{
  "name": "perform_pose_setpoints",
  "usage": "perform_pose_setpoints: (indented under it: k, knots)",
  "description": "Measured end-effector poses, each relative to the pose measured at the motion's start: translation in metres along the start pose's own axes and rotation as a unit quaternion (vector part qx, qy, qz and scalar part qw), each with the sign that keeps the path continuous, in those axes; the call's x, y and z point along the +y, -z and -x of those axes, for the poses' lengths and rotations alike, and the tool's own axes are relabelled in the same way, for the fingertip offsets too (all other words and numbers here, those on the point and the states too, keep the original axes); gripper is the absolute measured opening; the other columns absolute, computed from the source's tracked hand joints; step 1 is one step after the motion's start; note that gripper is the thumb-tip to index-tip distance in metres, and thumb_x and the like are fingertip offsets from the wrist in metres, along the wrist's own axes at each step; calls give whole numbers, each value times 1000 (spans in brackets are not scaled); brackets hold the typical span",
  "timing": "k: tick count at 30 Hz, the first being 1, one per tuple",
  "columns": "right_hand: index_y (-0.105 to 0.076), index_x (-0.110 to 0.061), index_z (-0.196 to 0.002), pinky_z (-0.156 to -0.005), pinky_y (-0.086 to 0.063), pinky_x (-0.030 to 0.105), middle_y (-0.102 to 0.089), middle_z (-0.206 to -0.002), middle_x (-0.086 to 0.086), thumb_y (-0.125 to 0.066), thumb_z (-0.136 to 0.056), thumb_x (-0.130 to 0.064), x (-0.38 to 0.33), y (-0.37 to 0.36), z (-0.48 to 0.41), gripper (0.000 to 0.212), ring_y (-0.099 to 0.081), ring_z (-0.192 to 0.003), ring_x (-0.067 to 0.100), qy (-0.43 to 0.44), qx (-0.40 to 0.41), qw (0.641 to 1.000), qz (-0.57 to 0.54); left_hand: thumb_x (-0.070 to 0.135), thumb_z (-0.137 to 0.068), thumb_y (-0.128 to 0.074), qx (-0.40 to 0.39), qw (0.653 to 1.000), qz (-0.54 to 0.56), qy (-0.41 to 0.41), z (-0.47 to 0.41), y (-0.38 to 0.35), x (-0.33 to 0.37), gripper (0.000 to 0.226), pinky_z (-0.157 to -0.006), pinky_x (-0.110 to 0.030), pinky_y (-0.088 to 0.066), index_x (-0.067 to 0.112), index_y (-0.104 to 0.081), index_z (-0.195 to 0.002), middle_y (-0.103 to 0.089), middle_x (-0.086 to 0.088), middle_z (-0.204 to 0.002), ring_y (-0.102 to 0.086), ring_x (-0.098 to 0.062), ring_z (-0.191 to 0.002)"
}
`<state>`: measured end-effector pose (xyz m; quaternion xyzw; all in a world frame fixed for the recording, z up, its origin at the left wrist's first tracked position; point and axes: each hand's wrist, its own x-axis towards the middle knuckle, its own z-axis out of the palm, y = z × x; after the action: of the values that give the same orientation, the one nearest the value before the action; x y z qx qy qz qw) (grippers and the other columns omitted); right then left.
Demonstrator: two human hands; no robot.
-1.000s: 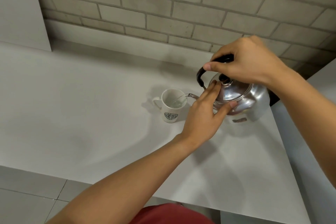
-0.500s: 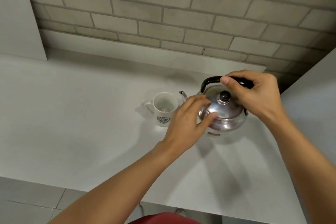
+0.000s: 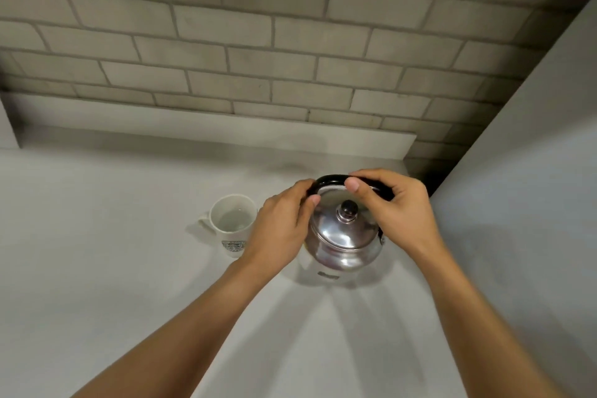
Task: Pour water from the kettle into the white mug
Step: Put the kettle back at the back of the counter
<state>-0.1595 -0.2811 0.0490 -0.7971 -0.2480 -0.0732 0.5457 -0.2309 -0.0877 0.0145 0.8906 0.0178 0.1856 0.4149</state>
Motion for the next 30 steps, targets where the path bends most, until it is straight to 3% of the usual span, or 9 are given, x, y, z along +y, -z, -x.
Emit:
perform_pose_setpoints:
  k: [4,7,9,13,18,22,30]
  knots:
    - [-69,-44,-129,-88,-51,10,-72,-112,-36,-70,-98,-43,29,17,-8,32,-67,-109,-7,-46,14,998,-28,27,-110,-53,8,1000,-11,20,-20,-8,-2,25,-83,-32,-52,20,-65,-131,-78,5,-107,-72,-21,-98]
    - [-65,-34,-141,-103,-56,35,-73,-128,-15,-61,-105,-37,57,24,-18,37,-68,-120,8,-99,-1,993,-58,24,-109,-54,34,999,2,37,-42,-9,-4,26,-84,-35,-55,18,-66,-132,-79,1,-103,-73,-23,-88]
    - [-67,-26,-141,-103,-57,41,-76,-124,-6,-59,-107,-34,71,24,-32,36,-71,-115,11,-98,-19,994,-49,23,-110,-53,45,998,-18,34,-62,-8,-6,28,-82,-31,-52,17,-65,-134,-80,-2,-105,-75,-27,-89]
    - [-71,-17,-131,-87,-54,18,-80,-112,-7,-56,-108,-30,89,12,-76,30,-72,-101,-2,-81,-14,996,-21,22,-110,-53,39,998,-38,38,-107,-7,-17,27,-75,-28,-45,14,-67,-132,-81,-5,-106,-76,-31,-92]
    - [-73,-16,-119,-86,-55,30,-80,-100,-1,-54,-108,-29,118,-16,-126,25,-74,-95,17,-83,2,996,30,24,-109,-53,18,994,-56,89,-166,-15,-45,32,-72,-25,-45,18,-67,-138,-78,-11,-92,-71,-29,-83]
    - [-72,-21,-125,-75,-44,2,-76,-104,-6,-51,-109,-33,153,-45,-168,29,-70,-96,15,-103,-17,992,66,27,-110,-49,-26,985,-64,155,-215,-27,-84,33,-94,-35,-52,22,-66,-137,-78,-11,-108,-73,-30,-99]
    - [-71,-23,-132,-74,-41,-2,-77,-109,-4,-54,-107,-29,184,-50,-182,31,-70,-99,15,-144,-25,988,57,18,-108,-52,-42,984,-20,170,-229,-46,-105,28,-91,-42,-57,20,-69,-130,-76,-12,-108,-72,-32,-97]
